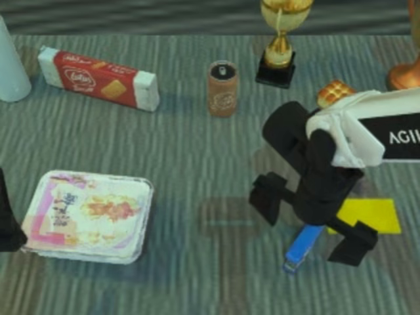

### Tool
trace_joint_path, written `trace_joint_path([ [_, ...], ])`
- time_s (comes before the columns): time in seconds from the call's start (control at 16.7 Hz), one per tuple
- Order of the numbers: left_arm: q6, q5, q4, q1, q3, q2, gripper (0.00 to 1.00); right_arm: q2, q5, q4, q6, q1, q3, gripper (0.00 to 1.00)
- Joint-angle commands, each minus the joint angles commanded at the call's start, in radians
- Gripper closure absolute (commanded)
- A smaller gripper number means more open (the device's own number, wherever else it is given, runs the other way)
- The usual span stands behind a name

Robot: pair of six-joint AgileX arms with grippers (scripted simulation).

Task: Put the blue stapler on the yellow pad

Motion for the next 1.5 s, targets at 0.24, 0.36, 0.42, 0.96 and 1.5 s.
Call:
trace_joint_path([
  [0.24,0.0,0.0,0.0,0.0,0.0,0.0,0.0,0.035,0.0,0.062,0.003,0.002,-0.035,0.0],
  [0.36,0.0,0.0,0.0,0.0,0.0,0.0,0.0,0.035,0.0,0.062,0.003,0.002,-0.035,0.0],
  [0.42,0.0,0.0,0.0,0.0,0.0,0.0,0.0,0.035,0.0,0.062,0.003,0.002,-0.035,0.0],
  [0.96,0.0,0.0,0.0,0.0,0.0,0.0,0.0,0.035,0.0,0.062,0.003,0.002,-0.035,0.68],
  [1.5,0.0,0.0,0.0,0.0,0.0,0.0,0.0,0.035,0.0,0.062,0.003,0.002,-0.035,1.0],
])
